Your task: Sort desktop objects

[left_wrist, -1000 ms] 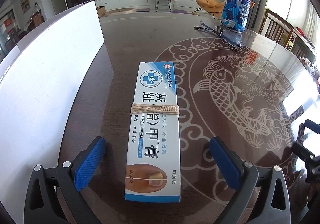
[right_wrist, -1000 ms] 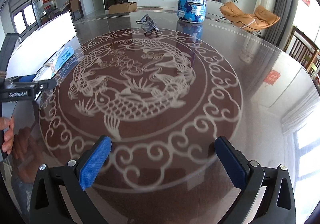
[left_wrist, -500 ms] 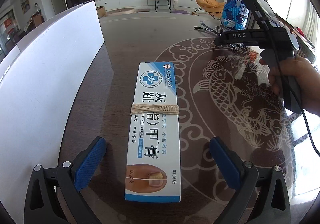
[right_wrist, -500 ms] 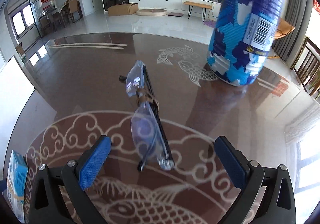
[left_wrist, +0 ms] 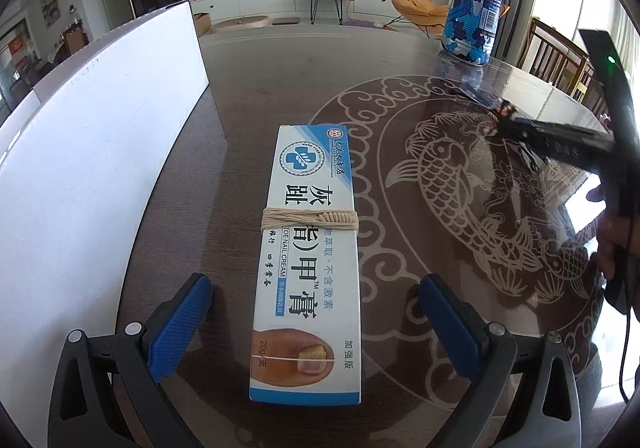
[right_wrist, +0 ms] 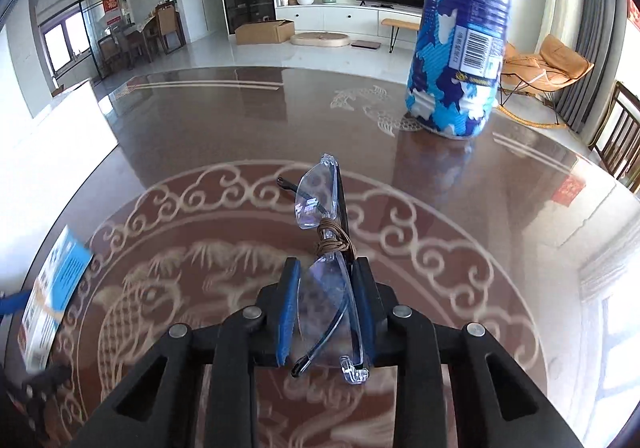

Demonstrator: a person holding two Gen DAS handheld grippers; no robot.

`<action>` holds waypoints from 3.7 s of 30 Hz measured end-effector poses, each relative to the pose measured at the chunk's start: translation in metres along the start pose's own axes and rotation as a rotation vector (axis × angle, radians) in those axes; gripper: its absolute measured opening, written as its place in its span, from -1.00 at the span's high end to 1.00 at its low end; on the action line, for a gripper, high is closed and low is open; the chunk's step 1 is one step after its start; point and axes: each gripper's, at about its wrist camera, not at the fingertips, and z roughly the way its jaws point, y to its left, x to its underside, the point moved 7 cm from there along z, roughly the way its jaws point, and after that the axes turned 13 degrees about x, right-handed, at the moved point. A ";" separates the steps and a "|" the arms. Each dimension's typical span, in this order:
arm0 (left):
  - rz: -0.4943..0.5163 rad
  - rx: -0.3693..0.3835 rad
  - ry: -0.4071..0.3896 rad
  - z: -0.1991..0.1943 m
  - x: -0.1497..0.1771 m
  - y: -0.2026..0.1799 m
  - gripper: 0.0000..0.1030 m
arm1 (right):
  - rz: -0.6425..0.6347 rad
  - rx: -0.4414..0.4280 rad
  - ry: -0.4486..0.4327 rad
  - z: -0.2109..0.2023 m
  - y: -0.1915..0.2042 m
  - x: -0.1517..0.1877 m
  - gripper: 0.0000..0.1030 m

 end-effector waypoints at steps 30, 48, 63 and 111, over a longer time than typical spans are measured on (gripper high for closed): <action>0.000 0.002 -0.001 0.000 0.000 0.001 -1.00 | 0.068 0.086 0.046 -0.111 -0.014 0.137 -0.51; 0.000 0.002 -0.001 0.000 0.000 0.001 -1.00 | 0.074 0.088 0.057 -0.107 -0.014 0.136 -0.65; 0.000 0.002 -0.001 0.000 0.000 0.001 -1.00 | 0.074 0.087 0.057 -0.107 -0.015 0.136 -0.66; 0.066 0.038 -0.031 -0.010 0.011 -0.026 -0.35 | 0.073 0.084 0.058 -0.106 -0.015 0.135 -0.66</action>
